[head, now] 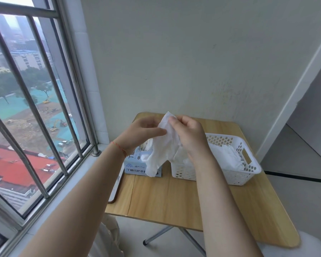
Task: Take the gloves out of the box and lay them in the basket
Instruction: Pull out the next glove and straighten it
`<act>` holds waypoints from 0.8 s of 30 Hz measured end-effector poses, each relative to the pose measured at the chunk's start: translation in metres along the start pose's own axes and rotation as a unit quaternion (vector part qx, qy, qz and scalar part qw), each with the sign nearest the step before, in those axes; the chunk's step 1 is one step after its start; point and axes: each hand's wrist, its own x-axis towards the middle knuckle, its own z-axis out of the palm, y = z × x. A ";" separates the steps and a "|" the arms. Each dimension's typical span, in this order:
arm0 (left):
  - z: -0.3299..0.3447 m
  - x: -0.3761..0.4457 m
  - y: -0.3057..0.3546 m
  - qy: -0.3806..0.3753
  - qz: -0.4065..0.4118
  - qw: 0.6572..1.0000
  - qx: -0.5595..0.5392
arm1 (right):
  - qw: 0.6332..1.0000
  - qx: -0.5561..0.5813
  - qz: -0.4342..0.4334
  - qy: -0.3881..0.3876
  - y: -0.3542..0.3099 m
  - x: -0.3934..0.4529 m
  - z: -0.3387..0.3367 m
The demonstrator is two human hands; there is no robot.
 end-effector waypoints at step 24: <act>-0.037 -0.012 -0.046 -0.106 -0.167 0.969 -0.149 | 0.985 -0.137 -0.005 0.102 -0.010 0.027 0.000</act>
